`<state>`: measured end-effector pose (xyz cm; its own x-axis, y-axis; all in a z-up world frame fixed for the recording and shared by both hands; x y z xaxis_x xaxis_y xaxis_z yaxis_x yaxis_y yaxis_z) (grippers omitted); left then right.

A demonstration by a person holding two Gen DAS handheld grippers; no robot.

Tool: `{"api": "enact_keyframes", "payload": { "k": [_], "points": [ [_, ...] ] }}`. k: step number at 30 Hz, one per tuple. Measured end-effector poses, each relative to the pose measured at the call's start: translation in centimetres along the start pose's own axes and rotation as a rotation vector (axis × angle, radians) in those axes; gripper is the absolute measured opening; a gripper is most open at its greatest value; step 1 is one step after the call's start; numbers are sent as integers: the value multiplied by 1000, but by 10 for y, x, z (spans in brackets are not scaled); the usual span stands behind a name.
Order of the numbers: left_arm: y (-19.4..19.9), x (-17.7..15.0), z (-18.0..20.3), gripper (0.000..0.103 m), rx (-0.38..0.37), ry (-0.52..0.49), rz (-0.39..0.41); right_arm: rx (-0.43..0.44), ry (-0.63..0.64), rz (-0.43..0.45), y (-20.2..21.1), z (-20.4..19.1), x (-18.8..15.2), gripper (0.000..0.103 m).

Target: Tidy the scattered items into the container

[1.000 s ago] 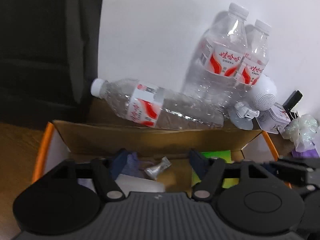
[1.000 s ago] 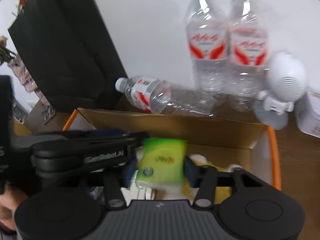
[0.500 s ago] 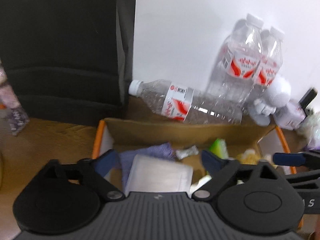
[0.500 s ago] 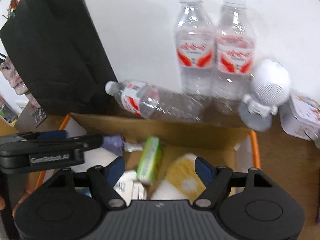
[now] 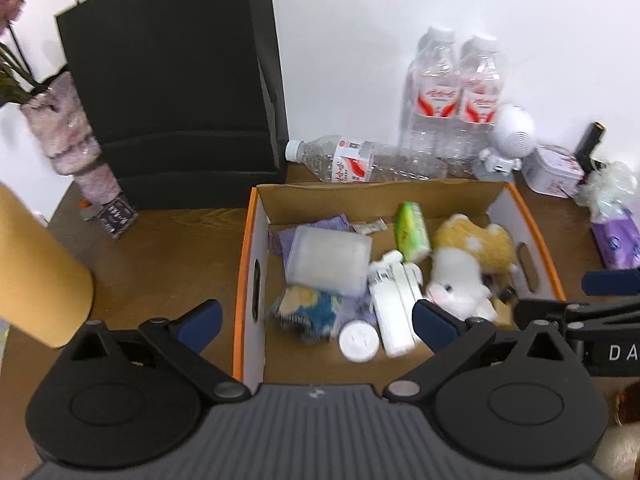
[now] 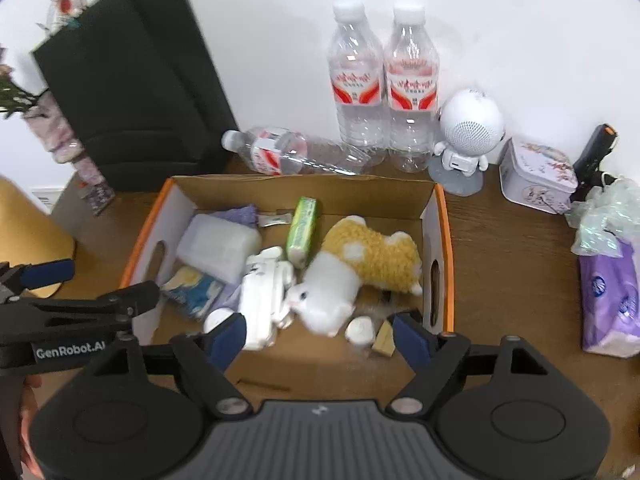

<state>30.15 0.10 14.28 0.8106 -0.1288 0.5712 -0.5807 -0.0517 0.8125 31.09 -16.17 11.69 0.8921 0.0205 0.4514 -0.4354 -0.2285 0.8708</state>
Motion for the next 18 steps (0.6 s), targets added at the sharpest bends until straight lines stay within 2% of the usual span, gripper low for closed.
{"api": "enact_keyframes", "payload": {
  "k": [5,7,12,15,18],
  "points": [
    [51,-39,11,103,32,-18,126,22,12,100,49,-11,-33,84],
    [67,-61,14,103,39,-31,171,25,36,157,67,-14,-55,88],
    [103,-134,18,103,91,-52,329,11,91,338,94,-13,-130,90],
    [107,-189,23,103,119,-55,388,23,80,438,92,-5,-185,93],
    [89,-243,27,103,82,-18,374,54,62,458,77,3,-237,95]
  ]
}}
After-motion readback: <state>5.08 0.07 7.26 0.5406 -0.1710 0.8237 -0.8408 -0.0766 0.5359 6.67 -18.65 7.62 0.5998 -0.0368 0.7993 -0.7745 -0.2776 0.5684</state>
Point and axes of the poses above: each gripper's, at about its wrist camera, not at the fingertips, and y roughly against the way its jaws point, z to its right, x to its top, the point moved 5 cm from there along -y, roughly the way its jaws point, and after that the axes turned 6 degrees about -y, right-handed, at the moved point
